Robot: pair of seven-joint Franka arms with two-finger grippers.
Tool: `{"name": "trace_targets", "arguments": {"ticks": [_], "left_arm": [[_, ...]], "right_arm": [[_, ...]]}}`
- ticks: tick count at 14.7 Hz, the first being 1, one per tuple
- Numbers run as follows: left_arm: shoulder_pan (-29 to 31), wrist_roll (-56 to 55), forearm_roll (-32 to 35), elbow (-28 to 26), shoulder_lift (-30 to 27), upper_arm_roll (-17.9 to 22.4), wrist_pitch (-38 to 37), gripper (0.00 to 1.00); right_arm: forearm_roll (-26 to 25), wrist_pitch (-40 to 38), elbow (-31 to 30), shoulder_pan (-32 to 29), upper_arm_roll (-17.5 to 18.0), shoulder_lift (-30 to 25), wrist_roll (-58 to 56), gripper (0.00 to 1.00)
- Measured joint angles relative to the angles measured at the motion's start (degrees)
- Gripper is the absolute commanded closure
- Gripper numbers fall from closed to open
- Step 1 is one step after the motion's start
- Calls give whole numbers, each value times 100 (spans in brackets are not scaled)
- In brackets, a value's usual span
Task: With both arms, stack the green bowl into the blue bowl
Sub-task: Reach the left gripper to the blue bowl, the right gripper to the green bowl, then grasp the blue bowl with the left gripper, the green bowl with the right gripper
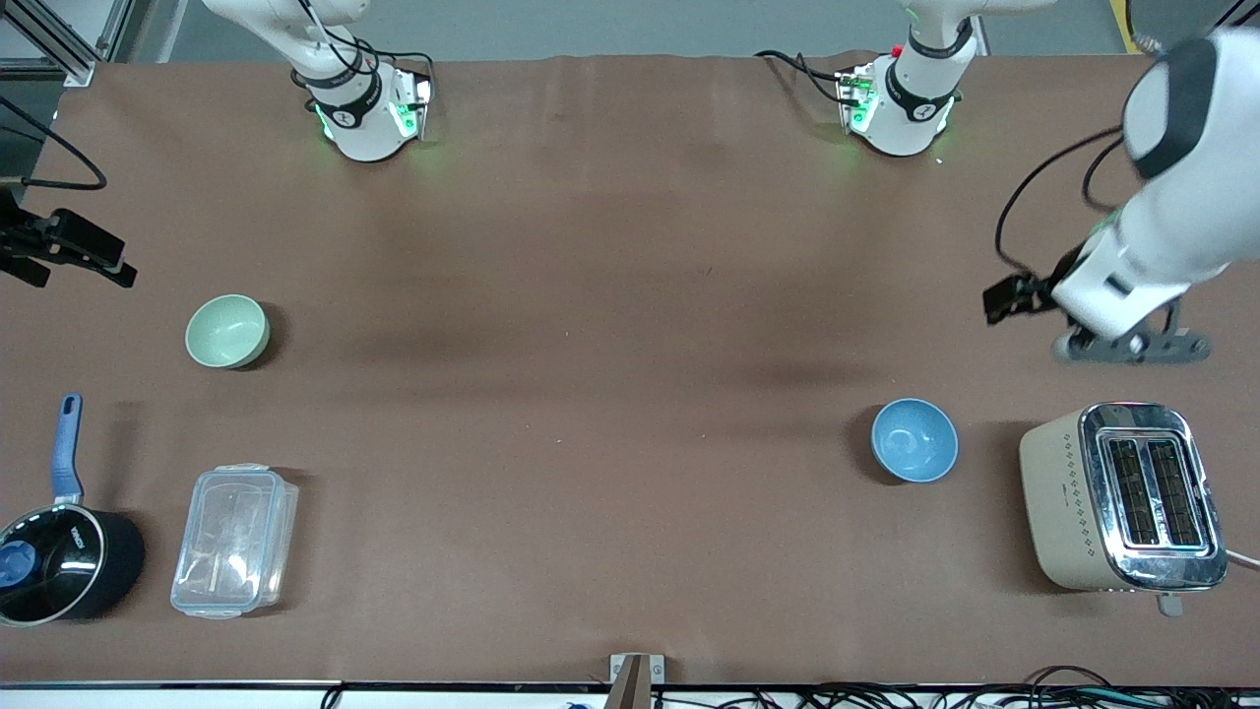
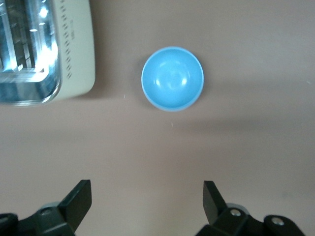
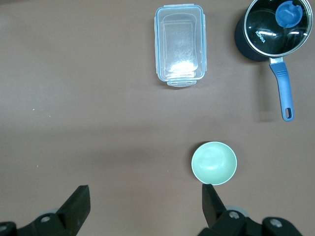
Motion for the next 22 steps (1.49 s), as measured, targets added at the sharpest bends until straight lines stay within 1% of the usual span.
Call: {"name": "trace_targets", "arguments": {"ticks": [3, 7, 8, 10, 12, 13, 14, 15, 16, 18, 20, 22], "left_arm": [[10, -3, 155, -301, 717, 7, 1096, 0], [177, -6, 169, -691, 1434, 13, 2440, 0], [227, -5, 170, -742, 1602, 13, 2686, 3], [290, -4, 170, -779, 1908, 14, 3054, 19], [336, -4, 170, -784, 2170, 16, 3310, 41], [366, -4, 170, -783, 2281, 17, 3427, 53], [390, -4, 170, -781, 2377, 17, 3508, 73], [406, -4, 170, -778, 2445, 17, 3554, 90], [416, -4, 170, -770, 2491, 17, 3576, 98], [423, -4, 170, -752, 2508, 15, 3587, 100], [425, -7, 166, -709, 2506, 0, 3597, 100], [429, -22, 146, -650, 2446, -78, 3577, 100]], "right_arm": [[0, -16, -26, -103, -9, 4, -1, 2], [0, -39, -259, -554, -31, 176, -74, 0], [0, -6, -348, -724, -40, 281, -172, 0], [1, 178, -477, -1072, -54, 538, -386, 0], [4, 386, -541, -1448, -59, 855, -719, 0], [54, 433, -553, -1660, -61, 1033, -954, 0], [147, 488, -589, -1869, -65, 1205, -1180, 0], [210, 631, -692, -2071, -67, 1364, -1380, 0], [296, 814, -853, -2275, -65, 1508, -1631, 0], [593, 1036, -1218, -2600, -68, 1758, -2159, 0], [673, 1090, -1432, -2656, -52, 1945, -2295, 0], [676, 1088, -1472, -2640, 9, 2085, -2295, 0]]}}
